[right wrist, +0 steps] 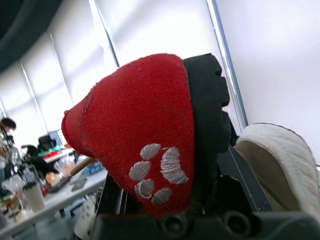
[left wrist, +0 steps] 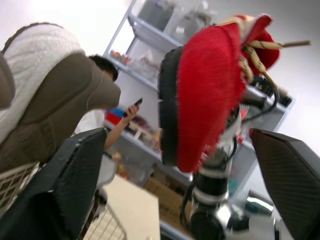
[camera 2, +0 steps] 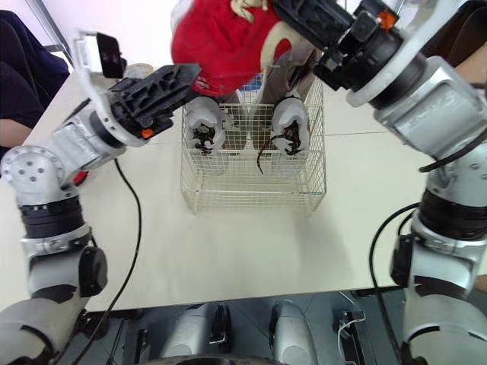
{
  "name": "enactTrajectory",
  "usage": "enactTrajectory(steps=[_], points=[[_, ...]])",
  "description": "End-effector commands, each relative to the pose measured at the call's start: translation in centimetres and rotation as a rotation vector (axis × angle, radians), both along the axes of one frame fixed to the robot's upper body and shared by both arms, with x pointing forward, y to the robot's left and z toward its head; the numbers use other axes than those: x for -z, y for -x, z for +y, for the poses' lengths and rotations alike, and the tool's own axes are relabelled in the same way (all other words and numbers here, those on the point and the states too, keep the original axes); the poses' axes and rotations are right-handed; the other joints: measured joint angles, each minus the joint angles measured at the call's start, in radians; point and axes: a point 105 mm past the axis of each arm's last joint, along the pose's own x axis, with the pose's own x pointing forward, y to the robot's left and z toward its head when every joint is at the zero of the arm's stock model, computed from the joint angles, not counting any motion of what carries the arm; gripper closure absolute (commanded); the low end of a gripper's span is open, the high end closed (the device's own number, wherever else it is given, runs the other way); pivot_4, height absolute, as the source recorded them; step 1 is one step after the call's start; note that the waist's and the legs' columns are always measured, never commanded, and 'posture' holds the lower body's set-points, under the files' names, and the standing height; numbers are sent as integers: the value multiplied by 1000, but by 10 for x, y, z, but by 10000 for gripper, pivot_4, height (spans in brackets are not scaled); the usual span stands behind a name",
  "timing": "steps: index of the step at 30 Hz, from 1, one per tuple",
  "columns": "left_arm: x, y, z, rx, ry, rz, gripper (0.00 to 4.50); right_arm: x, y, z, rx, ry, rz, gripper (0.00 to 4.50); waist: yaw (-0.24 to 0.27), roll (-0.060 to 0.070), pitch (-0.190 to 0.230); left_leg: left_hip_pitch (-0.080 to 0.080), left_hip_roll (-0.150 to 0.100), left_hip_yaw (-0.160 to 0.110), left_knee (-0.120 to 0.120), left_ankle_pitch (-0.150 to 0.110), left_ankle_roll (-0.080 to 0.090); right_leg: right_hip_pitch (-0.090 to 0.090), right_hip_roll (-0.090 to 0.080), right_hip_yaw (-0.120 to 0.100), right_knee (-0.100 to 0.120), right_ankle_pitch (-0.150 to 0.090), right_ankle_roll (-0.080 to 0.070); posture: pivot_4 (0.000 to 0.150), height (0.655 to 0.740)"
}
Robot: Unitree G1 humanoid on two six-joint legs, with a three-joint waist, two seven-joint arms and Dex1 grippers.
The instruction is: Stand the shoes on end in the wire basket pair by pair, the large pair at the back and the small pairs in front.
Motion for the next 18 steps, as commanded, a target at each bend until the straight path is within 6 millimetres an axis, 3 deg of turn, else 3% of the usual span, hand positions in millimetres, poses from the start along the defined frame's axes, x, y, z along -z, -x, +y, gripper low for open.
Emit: enactTrajectory(steps=[1, 7, 10, 18], points=[[-5, 13, 20, -16, -56, -55, 167, -12, 14, -19, 9, 165, -112, 38241, 1, 0, 0, 0, 0, 0, 0, 0, 0, 0, 0, 0, 0, 0, 0, 1500, 7400], [-9, 8, 52, -125, -121, -56, 167, 18, 18, -37, -58, 603, -179, 38241, -1, 0, 0, -1, 0, 1, 0, -4, 6, -1, 0, 0, -2, 0, 0, 1500, 7400], [-11, 6, 54, -151, -117, -69, 167, 38, 13, -43, -123, 774, -196, 38241, -1, 0, 0, -1, 0, 1, 0, -5, 6, -1, -1, 0, -3, 0, 0, 1500, 7400], [-8, 8, 48, -156, -111, -78, 167, 74, -15, -40, -212, 1004, -292, 38241, -3, 1, 1, -1, 0, 2, 0, -1, 0, -1, -1, 0, -2, 0, 0, 1500, 7400]])
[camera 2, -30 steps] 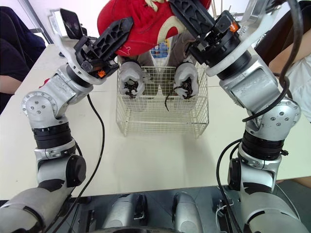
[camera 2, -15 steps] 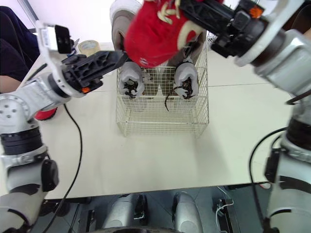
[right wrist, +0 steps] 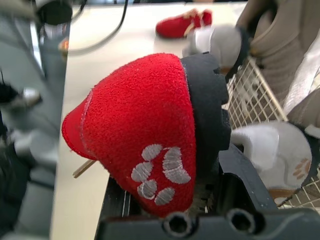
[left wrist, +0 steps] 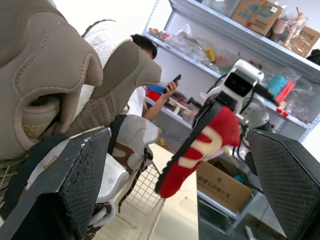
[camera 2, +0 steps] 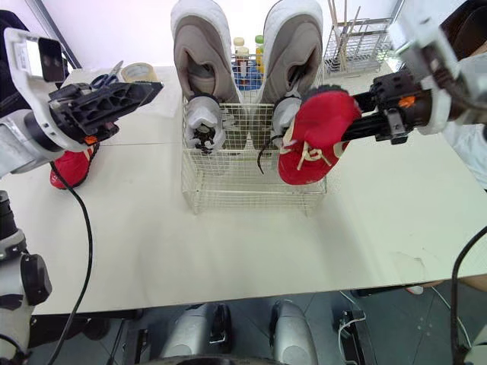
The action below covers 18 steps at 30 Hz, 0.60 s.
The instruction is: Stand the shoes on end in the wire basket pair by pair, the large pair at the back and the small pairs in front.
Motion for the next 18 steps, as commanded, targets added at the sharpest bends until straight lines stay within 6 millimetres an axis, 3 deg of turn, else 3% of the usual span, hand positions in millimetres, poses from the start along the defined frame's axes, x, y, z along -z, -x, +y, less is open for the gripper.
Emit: enactTrajectory(steps=[1, 12, 18], points=[[-9, 8, -1, -9, 11, -58, 167, 0, -7, 1, -48, 82, -106, 38241, -1, 0, 0, 0, 0, 0, 0, 0, 0, 0, 0, 0, 0, 0, 0, 1500, 7400], [-7, 10, -6, -26, 7, -65, 167, 41, -23, 10, -116, 195, -84, 38241, 0, 0, 1, 0, 0, 0, 0, 1, -1, 0, 0, 0, 1, 0, 0, 1500, 7400], [-5, 10, -8, -33, 10, -67, 167, 49, -24, 12, -112, 201, -74, 38241, 1, 0, 1, 0, 0, 0, 0, 1, -2, 0, 0, 0, 1, 0, 0, 1500, 7400]])
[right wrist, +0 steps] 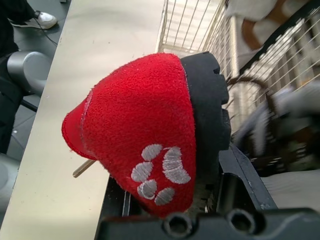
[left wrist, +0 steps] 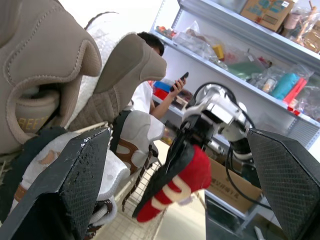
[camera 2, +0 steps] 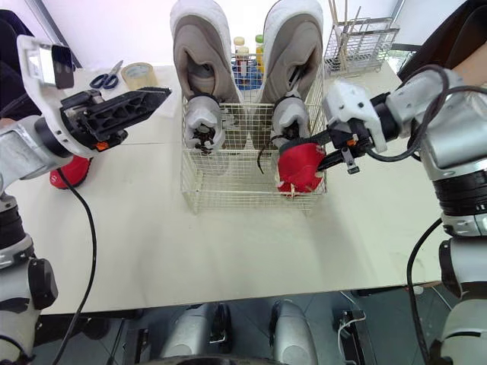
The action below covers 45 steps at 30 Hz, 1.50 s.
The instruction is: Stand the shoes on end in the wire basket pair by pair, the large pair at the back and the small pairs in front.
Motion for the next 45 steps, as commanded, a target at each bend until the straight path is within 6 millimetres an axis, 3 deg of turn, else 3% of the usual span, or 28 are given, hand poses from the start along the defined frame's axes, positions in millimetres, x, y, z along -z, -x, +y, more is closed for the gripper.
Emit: enactTrajectory(steps=[1, 3, 8, 18, 23, 28, 32, 39, 42, 45], points=[[-9, 7, 0, -2, 23, -55, 30, -11, 3, 2, -10, -10, -55, 33333, -1, 0, 0, 0, 0, 0, 0, 0, 0, 0, 0, 0, 0, 0, 0, 1500, 7400], [-8, 6, -1, -3, 24, -55, 0, -11, 4, 2, -7, -10, -60, 25362, 0, 0, 0, 0, 0, 0, 0, 0, 0, 0, 0, 0, 0, 0, 0, 1500, 7400], [-8, 5, -2, -2, 28, -58, 0, -15, 9, -1, 11, 10, -94, 334, 0, 0, 0, 0, 0, 0, 0, 0, 0, 0, 0, 0, 0, 0, 0, 1500, 7400], [-5, 1, 1, -23, 14, -65, 0, -53, 26, -20, 95, 34, -217, 334, 1, 0, 0, 0, 0, 0, 0, 0, 0, 0, 0, 0, 0, 0, 0, 1500, 7400], [-3, -7, 21, -164, -60, -94, 0, -89, 40, -24, 139, -107, -222, 334, -3, 0, 0, 0, 0, 0, 0, 0, 0, 0, 0, 0, 0, 0, 0, 1500, 7400], [-8, -42, 77, -572, -138, -114, 0, -121, 73, -2, 23, -403, -66, 334, -4, 0, 0, 0, 1, -1, -1, 0, 0, -1, 0, 0, 0, 0, -1, 1500, 7400], [-4, -64, 142, -920, -268, -65, 0, -116, 76, 10, -1, -488, -19, 334, -4, 0, 0, 0, 0, 0, -2, 0, 0, -2, -2, 0, 0, 1, -2, 1500, 7400], [7, -73, 256, -1309, -429, 124, 0, -104, 74, 25, -32, -533, 12, 334, 4, 0, 0, -4, 0, 3, -4, 0, 0, -7, -1, 0, 1, 1, -2, 1500, 7400], [23, -76, 286, -1418, -468, 197, 0, -104, 73, 27, -35, -544, 12, 334, 8, -1, 0, -4, 0, 3, -4, 0, 0, -7, -1, 0, 0, 1, -1, 1500, 7400], [42, -80, 298, -1490, -493, 263, 0, -103, 73, 27, -34, -548, 12, 334, 8, -2, 0, -5, 0, 4, -4, 0, 1, -7, -1, 0, 0, 1, -1, 1500, 7400]])
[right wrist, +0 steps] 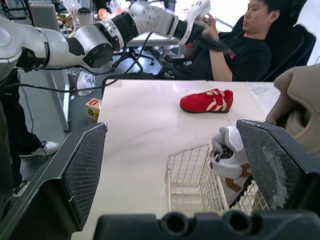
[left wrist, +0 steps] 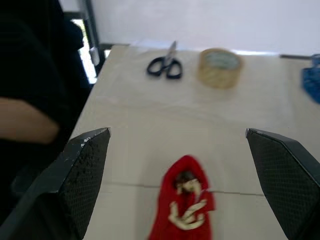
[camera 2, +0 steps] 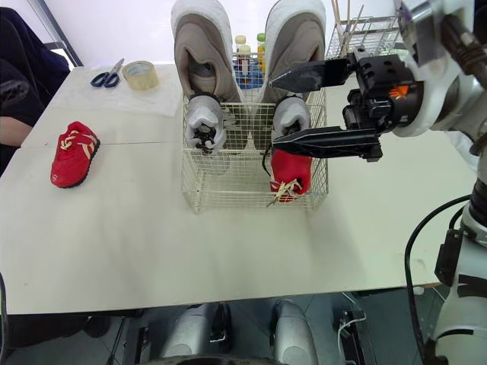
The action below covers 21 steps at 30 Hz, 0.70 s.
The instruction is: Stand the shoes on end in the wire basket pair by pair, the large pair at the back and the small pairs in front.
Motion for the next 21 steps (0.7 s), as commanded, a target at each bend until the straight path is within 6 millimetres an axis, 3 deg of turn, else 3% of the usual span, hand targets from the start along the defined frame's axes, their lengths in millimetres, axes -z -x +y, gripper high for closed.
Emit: enactTrajectory(steps=[1, 11, 19, 21], points=[[12, -2, 12, -79, -42, 33, 0, -8, 8, 1, -10, -16, -56, 334, 0, -1, 0, 0, 0, 0, 0, 0, 0, 0, 0, 0, 0, 0, 0, 1500, 7400], [65, -20, 2, -149, -8, 117, 0, -8, 11, -1, 34, -11, -59, 334, -7, -6, 1, -9, 1, 0, 5, 0, 1, -7, 1, -1, 2, 0, 0, 1500, 7400], [95, -17, 4, -230, -13, 187, 0, -9, 13, -3, 78, -6, -62, 334, -8, -7, 0, -10, 1, -1, 6, 0, 1, -7, 0, -1, 2, 1, 2, 1500, 7400], [100, -16, 4, -247, -10, 196, 5232, -9, 13, -4, 86, -5, -63, 0, -8, -7, 0, -10, 1, -1, 7, 0, 1, -7, 0, -1, 2, 1, 2, 1500, 7400]])
